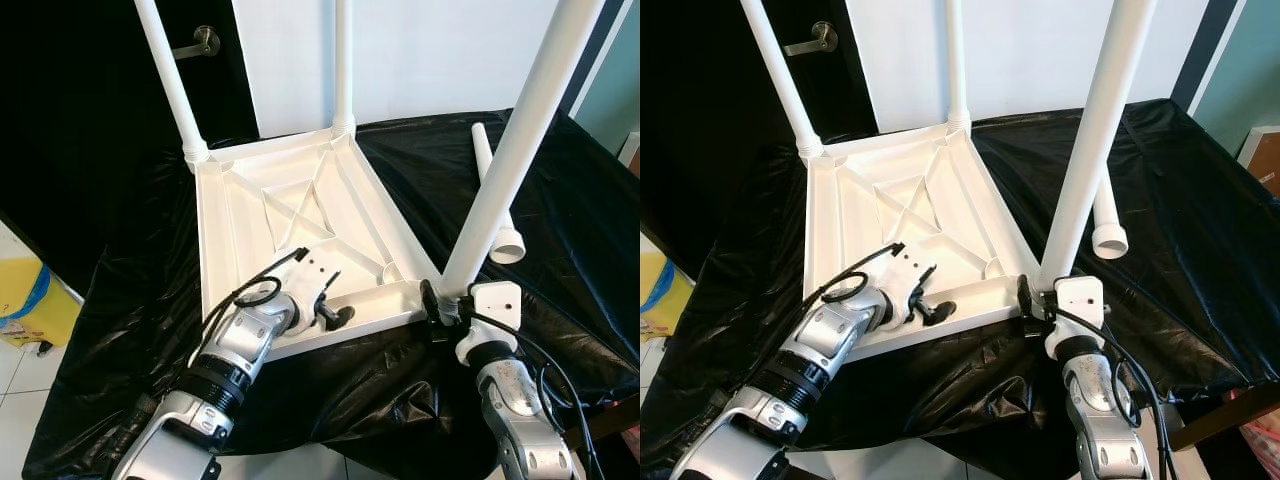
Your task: Building children table
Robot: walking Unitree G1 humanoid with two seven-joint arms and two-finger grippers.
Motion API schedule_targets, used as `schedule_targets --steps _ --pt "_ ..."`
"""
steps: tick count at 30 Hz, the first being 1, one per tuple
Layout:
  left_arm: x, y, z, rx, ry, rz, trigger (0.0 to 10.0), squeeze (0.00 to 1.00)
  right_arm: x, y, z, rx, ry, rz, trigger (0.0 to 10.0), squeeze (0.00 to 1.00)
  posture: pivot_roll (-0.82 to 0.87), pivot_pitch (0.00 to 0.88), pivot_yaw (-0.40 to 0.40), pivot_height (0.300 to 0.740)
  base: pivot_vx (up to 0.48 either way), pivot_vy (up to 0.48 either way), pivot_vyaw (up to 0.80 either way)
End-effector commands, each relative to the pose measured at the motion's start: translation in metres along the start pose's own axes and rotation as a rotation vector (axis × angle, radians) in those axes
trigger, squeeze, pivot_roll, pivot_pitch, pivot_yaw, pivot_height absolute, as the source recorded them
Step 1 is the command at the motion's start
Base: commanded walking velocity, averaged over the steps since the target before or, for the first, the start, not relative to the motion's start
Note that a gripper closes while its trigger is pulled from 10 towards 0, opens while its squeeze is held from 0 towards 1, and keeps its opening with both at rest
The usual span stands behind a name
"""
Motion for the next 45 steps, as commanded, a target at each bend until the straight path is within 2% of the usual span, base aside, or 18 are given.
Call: schedule_targets --steps 1,2,3,5,6,10,11,22,39,40,42,43,45 --pt "-0.012 0.000 -0.005 -0.035 -0.023 0.088 10.0 0.00 0.002 0.001 -0.001 -0.002 0.008 -0.008 10.0 0.00 -0.18 0.009 0.058 0.740 0.000 0.000 0.00" --pt "-0.012 0.000 -0.005 -0.035 -0.023 0.088 10.0 0.00 0.002 0.001 -0.001 -0.002 0.008 -0.008 10.0 0.00 -0.18 0.009 0.058 0.740 0.000 0.000 0.00" --pt "-0.014 0.000 -0.006 -0.045 -0.033 0.098 6.4 0.00 0.002 0.001 -0.001 0.000 0.008 -0.013 10.0 0.00 -0.18 0.012 0.062 0.740 0.000 0.000 0.00" --pt "-0.014 0.000 -0.006 -0.045 -0.033 0.098 6.4 0.00 0.002 0.001 -0.001 0.000 0.008 -0.013 10.0 0.00 -0.18 0.012 0.062 0.740 0.000 0.000 0.00" --pt "-0.016 -0.001 -0.008 -0.052 -0.040 0.107 3.8 0.00 0.003 0.002 -0.001 0.001 0.007 -0.018 10.0 0.00 -0.18 0.014 0.065 0.740 0.000 0.000 0.00" --pt "-0.016 -0.001 -0.008 -0.052 -0.040 0.107 3.8 0.00 0.003 0.002 -0.001 0.001 0.007 -0.018 10.0 0.00 -0.18 0.014 0.065 0.740 0.000 0.000 0.00" --pt "-0.018 -0.003 -0.010 -0.059 -0.044 0.114 0.0 0.00 0.004 0.001 -0.001 0.002 0.007 -0.025 10.0 0.00 -0.19 0.020 0.072 0.740 0.000 0.000 0.00" --pt "-0.032 -0.012 -0.017 -0.077 -0.047 0.177 0.0 0.00 0.008 -0.001 0.000 0.000 -0.002 -0.041 10.0 0.00 -0.19 0.032 0.067 0.740 0.000 0.000 0.00" --pt "-0.044 -0.015 -0.007 -0.037 -0.088 0.250 0.0 0.00 0.012 0.000 0.003 0.002 -0.015 -0.040 10.0 0.00 -0.19 0.046 0.058 0.740 0.000 0.000 0.00" --pt "-0.056 -0.020 -0.009 -0.027 -0.123 0.312 0.0 0.00 0.012 0.000 0.003 0.003 -0.016 -0.040 10.0 0.00 -0.19 0.054 0.054 0.740 0.000 0.000 0.00" --pt "-0.056 -0.020 -0.009 -0.027 -0.123 0.312 0.0 0.00 0.012 0.000 0.003 0.003 -0.016 -0.040 10.0 0.00 -0.19 0.054 0.054 0.740 0.000 0.000 0.00" --pt "-0.066 -0.025 -0.011 -0.018 -0.149 0.365 0.0 0.00 0.012 0.000 0.004 0.003 -0.016 -0.040 10.0 0.00 -0.19 0.054 0.053 0.740 0.000 0.000 0.00" --pt "-0.066 -0.025 -0.011 -0.018 -0.149 0.365 0.0 0.00 0.012 0.000 0.004 0.003 -0.016 -0.040 10.0 0.00 -0.19 0.054 0.053 0.740 0.000 0.000 0.00"
Point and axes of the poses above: a point about 5 cm out from each wrist's last joint towards the gripper, its own y axis pointing out of the wrist towards the gripper, its own z axis along the axis of the wrist's last joint, x = y × z, the point moved 4 cm from there along y, pointing out of the wrist towards the gripper
